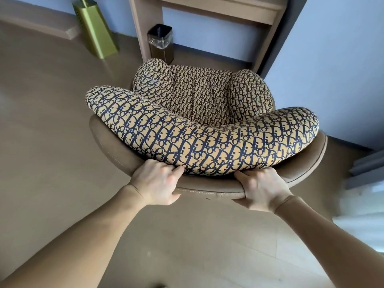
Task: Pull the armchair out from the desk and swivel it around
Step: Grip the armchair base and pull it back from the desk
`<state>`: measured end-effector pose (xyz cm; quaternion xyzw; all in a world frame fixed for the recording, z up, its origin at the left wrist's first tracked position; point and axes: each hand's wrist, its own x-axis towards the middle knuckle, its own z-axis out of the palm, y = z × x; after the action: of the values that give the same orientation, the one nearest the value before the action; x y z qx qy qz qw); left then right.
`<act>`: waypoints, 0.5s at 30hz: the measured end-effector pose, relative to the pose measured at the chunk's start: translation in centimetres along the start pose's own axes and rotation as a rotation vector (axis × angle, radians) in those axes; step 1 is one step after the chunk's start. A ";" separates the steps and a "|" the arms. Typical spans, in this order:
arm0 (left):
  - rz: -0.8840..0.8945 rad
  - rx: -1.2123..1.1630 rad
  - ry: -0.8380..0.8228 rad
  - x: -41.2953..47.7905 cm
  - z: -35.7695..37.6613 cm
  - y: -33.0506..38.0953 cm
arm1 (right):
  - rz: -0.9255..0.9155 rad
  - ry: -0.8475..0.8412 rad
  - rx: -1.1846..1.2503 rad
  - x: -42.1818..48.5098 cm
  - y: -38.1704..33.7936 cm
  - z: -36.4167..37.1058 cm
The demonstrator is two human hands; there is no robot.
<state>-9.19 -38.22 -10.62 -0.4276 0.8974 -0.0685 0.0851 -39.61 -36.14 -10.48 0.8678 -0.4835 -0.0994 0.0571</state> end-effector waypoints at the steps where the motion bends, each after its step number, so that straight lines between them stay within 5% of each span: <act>1: -0.002 0.002 -0.008 1.0 0.0 -0.7 | 0.001 0.000 -0.001 1.0 0.6 0.0; 15: 0.009 -0.005 0.065 13.2 1.3 -10.0 | 0.038 -0.057 0.081 13.7 8.6 -0.2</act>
<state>-9.49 -54.83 -11.20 -0.4212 0.9018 -0.0798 0.0552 -39.62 -52.29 -10.18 0.8570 -0.5048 -0.1034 0.0099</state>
